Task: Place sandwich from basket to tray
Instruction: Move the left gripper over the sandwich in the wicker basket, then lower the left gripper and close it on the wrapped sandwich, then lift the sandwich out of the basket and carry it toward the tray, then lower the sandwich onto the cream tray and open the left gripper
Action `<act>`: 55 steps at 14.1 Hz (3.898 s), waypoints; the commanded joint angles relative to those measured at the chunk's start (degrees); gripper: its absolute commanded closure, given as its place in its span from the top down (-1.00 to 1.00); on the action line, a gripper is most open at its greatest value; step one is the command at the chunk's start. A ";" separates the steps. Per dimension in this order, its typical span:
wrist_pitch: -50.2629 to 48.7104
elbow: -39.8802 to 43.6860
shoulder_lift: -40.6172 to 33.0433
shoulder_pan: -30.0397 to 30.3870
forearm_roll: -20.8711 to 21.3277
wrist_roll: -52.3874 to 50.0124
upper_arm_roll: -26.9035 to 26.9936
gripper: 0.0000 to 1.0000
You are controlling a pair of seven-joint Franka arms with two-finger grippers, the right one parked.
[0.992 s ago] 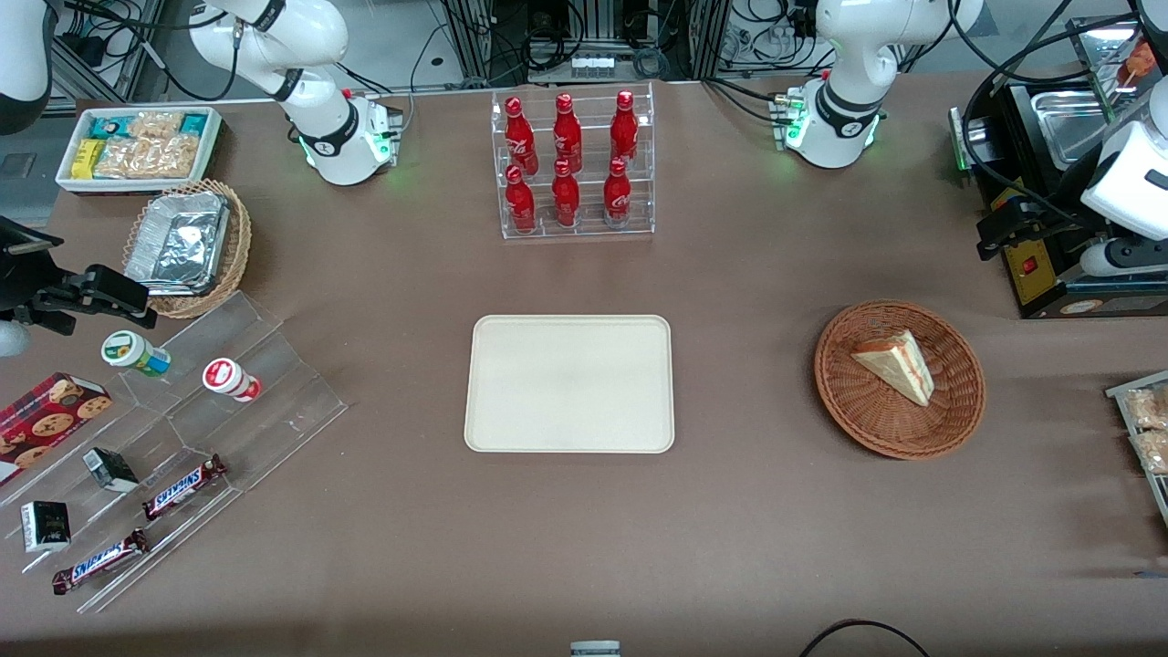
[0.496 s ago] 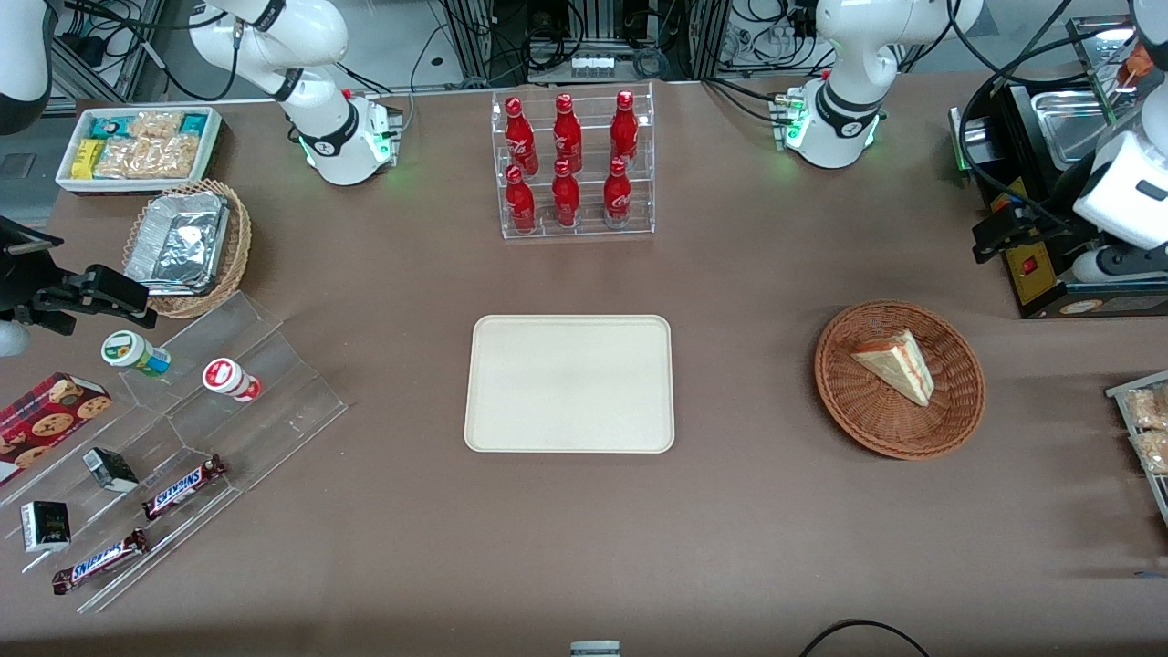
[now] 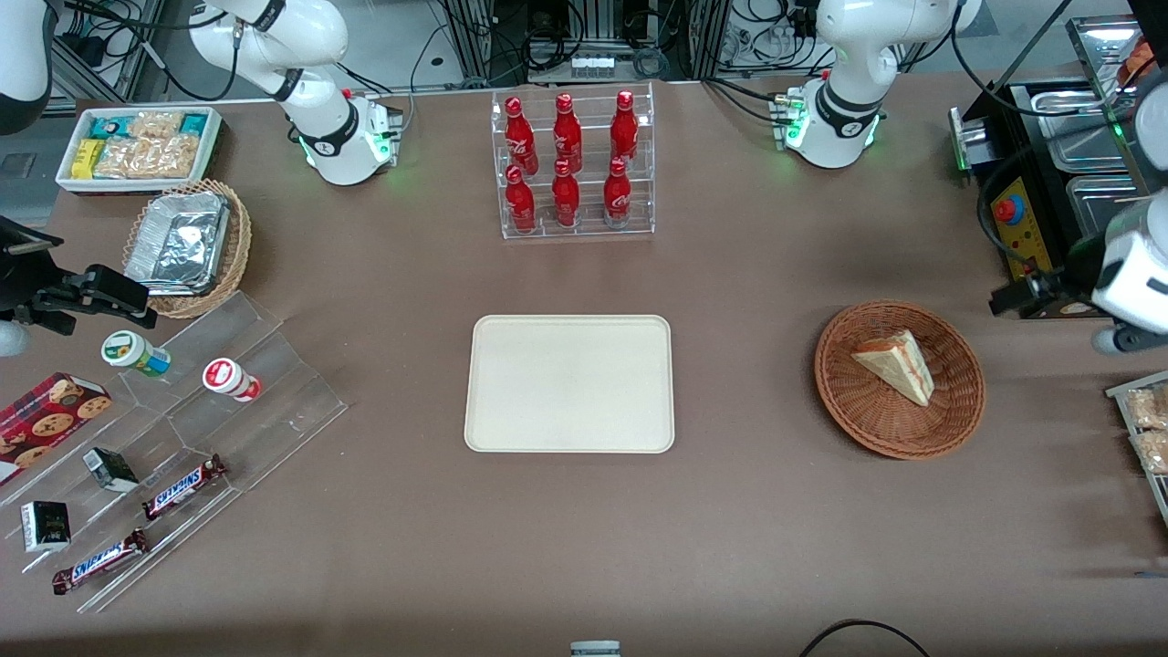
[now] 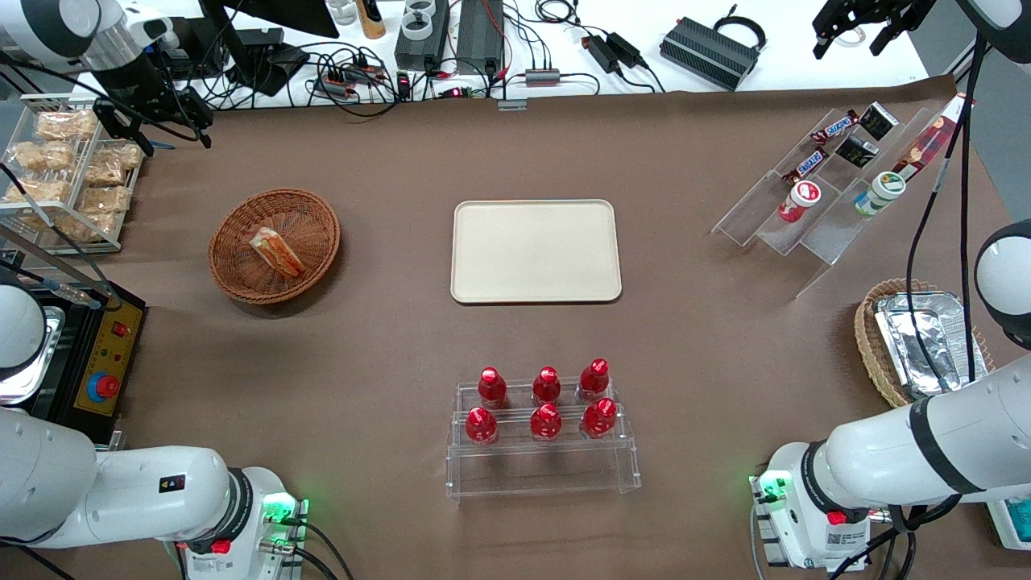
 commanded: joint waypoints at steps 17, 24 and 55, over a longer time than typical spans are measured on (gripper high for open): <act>40.43 -25.15 13.01 -2.50 -0.12 -36.27 -1.14 0.95; 39.04 -24.98 13.82 -3.39 -0.12 -35.49 -1.14 -0.27; 31.46 9.39 34.72 -39.87 -1.27 -26.96 -6.94 -0.48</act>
